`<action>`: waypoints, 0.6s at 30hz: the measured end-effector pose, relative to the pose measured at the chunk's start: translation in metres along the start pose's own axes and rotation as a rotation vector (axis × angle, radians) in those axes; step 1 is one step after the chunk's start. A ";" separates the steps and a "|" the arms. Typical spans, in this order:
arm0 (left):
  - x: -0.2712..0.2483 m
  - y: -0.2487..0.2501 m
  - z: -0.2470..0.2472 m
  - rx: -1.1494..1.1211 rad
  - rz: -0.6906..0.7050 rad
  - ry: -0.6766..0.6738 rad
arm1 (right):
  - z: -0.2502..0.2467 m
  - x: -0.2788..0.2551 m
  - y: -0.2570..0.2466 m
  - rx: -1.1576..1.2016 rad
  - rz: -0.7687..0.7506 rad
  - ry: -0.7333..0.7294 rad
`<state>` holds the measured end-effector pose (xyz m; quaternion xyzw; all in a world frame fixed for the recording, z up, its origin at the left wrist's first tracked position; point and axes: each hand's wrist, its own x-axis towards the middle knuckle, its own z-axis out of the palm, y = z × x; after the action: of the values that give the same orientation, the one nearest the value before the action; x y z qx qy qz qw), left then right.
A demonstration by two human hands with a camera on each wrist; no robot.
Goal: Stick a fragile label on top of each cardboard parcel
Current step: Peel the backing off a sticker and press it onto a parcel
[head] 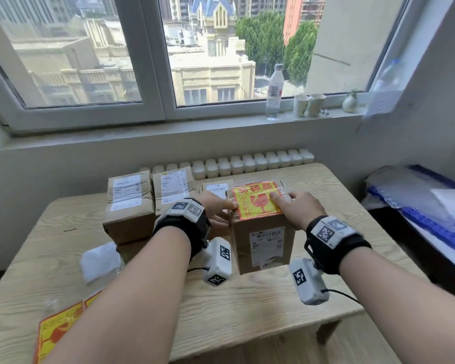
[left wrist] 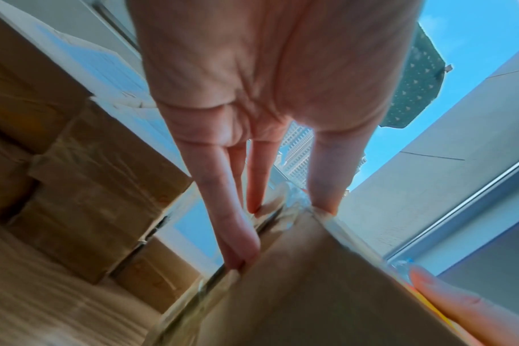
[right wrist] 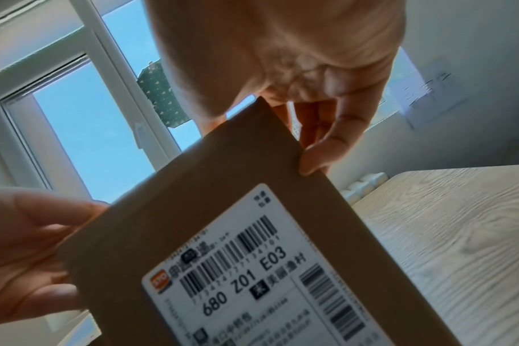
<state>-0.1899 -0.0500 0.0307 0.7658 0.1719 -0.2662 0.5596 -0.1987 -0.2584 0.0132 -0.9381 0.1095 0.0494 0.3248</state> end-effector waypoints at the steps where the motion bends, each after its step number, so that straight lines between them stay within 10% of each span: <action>1: 0.002 0.007 0.003 0.015 0.025 -0.001 | -0.003 0.004 0.002 0.008 0.005 0.022; 18: 0.135 0.096 0.045 -0.083 0.053 0.091 | -0.026 0.164 0.033 0.187 -0.008 -0.032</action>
<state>-0.0375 -0.1273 0.0129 0.7576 0.1876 -0.2090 0.5893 -0.0467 -0.3284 -0.0134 -0.9033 0.1048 0.0527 0.4127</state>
